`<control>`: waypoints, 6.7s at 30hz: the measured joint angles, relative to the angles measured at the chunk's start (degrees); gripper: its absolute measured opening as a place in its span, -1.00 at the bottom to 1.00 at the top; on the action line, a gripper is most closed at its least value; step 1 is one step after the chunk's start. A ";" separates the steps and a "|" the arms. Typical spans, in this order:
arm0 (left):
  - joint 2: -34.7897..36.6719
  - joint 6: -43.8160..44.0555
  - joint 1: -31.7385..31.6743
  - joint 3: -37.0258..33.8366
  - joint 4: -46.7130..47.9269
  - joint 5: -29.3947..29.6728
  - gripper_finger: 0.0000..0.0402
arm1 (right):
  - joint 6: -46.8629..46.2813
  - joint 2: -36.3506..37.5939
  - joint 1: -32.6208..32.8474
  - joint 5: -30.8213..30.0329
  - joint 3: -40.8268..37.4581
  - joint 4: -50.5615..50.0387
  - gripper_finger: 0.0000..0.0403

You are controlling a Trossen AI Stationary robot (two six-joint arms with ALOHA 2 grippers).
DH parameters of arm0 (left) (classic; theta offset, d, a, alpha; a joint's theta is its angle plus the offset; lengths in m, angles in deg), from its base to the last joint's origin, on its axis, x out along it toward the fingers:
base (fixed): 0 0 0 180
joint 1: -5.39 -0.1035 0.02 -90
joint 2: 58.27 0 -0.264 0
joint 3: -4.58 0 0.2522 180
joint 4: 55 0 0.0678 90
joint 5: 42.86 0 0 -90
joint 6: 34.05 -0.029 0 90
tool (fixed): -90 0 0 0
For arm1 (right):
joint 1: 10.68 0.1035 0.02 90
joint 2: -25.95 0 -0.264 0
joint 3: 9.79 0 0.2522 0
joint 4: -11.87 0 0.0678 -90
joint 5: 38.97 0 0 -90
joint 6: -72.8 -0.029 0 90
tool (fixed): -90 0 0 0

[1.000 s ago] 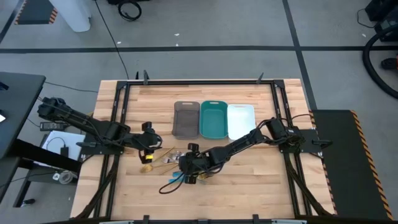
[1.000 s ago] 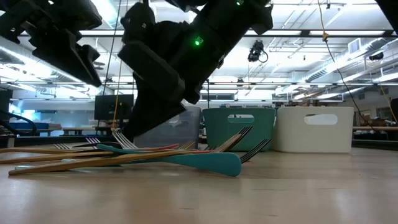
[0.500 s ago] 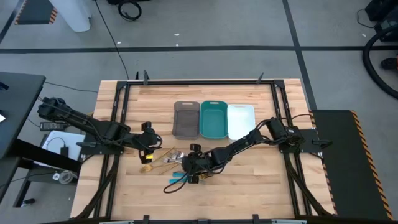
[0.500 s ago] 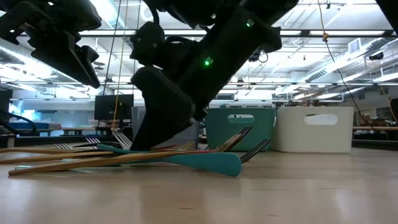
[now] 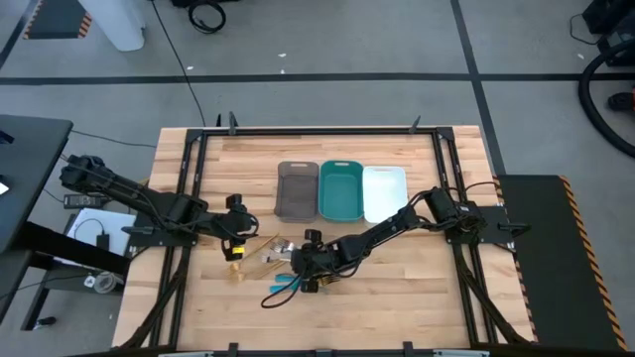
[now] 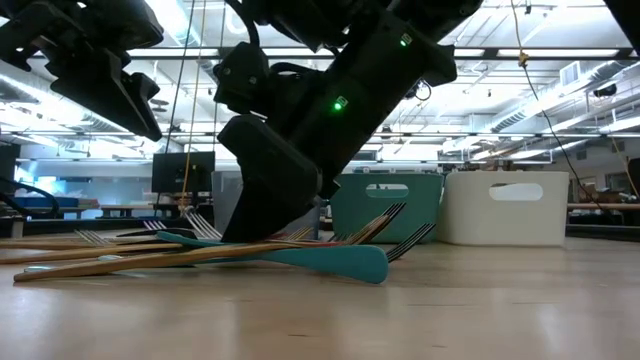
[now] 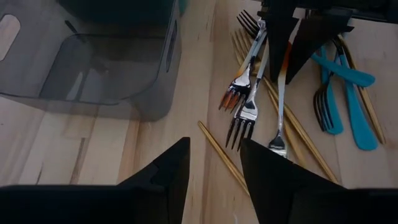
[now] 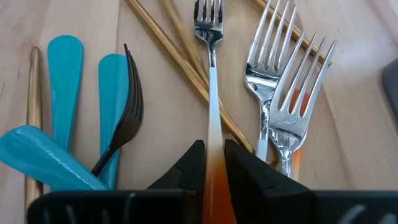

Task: Sort silverware by color (type)
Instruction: Put the orange fork into the white bin

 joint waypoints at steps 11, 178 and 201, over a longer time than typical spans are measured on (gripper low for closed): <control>0.00 0.00 0.00 0.00 -0.02 0.00 -0.25 | -0.60 0.00 -0.04 0.02 0.02 -0.14 -0.87; 0.00 -0.04 -0.02 0.00 -2.99 0.13 -0.25 | -41.06 52.22 -9.27 -14.57 -29.09 -57.08 -0.92; 0.00 -0.07 -0.01 0.00 -2.97 0.13 -0.25 | -41.02 52.72 -10.51 -11.85 -39.90 -42.52 -0.92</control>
